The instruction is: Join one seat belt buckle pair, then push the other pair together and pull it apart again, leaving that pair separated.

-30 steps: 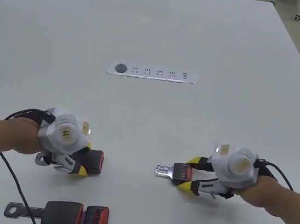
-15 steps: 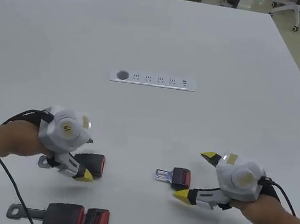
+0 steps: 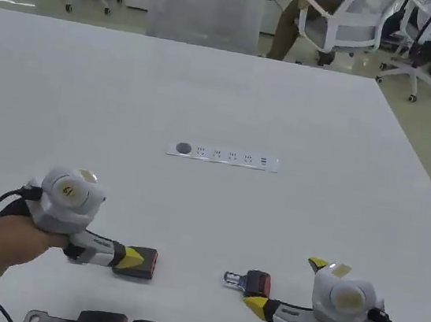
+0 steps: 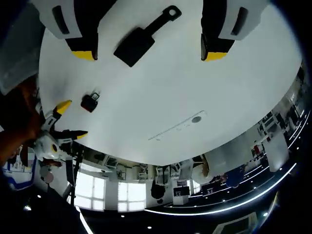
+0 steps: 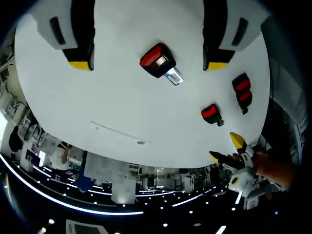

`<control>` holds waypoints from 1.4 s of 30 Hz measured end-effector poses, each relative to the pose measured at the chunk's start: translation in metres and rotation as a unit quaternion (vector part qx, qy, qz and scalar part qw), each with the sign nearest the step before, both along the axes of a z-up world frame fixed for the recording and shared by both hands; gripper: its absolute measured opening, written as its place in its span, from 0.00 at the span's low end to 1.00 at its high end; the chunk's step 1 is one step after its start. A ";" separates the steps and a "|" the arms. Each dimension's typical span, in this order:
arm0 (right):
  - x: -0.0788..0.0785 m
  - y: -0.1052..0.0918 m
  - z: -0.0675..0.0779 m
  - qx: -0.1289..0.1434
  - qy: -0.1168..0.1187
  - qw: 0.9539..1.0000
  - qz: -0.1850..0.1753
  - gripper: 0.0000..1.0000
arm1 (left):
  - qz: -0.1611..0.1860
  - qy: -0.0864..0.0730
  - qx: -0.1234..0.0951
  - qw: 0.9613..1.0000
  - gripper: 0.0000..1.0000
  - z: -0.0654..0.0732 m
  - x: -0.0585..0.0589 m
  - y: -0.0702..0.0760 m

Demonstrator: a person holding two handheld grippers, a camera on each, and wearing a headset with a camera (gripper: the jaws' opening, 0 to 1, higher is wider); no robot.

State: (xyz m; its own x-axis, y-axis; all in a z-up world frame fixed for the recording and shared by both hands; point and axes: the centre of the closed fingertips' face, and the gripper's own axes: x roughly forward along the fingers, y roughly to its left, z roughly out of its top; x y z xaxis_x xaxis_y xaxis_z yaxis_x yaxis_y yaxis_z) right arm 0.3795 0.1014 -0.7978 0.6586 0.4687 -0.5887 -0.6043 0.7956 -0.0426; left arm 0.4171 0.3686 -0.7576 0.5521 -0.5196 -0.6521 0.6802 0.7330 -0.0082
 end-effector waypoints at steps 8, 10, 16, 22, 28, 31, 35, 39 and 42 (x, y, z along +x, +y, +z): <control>-0.022 0.025 0.017 0.017 -0.016 1.000 -0.007 0.97 | 0.044 -0.002 -0.025 0.999 0.94 0.006 -0.036 0.021; -0.027 0.031 0.020 0.019 -0.020 1.000 -0.007 0.98 | 0.052 -0.005 -0.020 0.998 0.96 0.005 -0.047 0.028; -0.044 0.040 0.031 0.020 -0.036 0.999 -0.003 0.99 | 0.065 -0.011 -0.036 0.997 0.98 0.010 -0.076 0.042; -0.062 0.048 0.033 0.021 -0.043 0.999 0.010 1.00 | 0.066 -0.012 -0.044 0.997 0.99 0.012 -0.099 0.049; -0.078 0.047 0.044 0.026 -0.057 0.998 0.015 1.00 | 0.076 -0.014 -0.050 0.996 1.00 0.013 -0.121 0.055; -0.084 0.045 0.050 0.029 -0.064 0.997 0.013 1.00 | 0.076 -0.016 -0.050 0.996 1.00 0.013 -0.131 0.056; -0.089 0.041 0.050 0.030 -0.063 0.998 0.007 1.00 | 0.077 -0.019 -0.050 0.996 1.00 0.013 -0.140 0.061; -0.095 0.038 0.050 0.031 -0.060 0.998 0.001 1.00 | 0.076 -0.023 -0.053 0.995 1.00 0.014 -0.144 0.063; -0.096 0.035 0.050 0.032 -0.059 0.998 -0.001 1.00 | 0.074 -0.023 -0.050 0.996 1.00 0.014 -0.145 0.066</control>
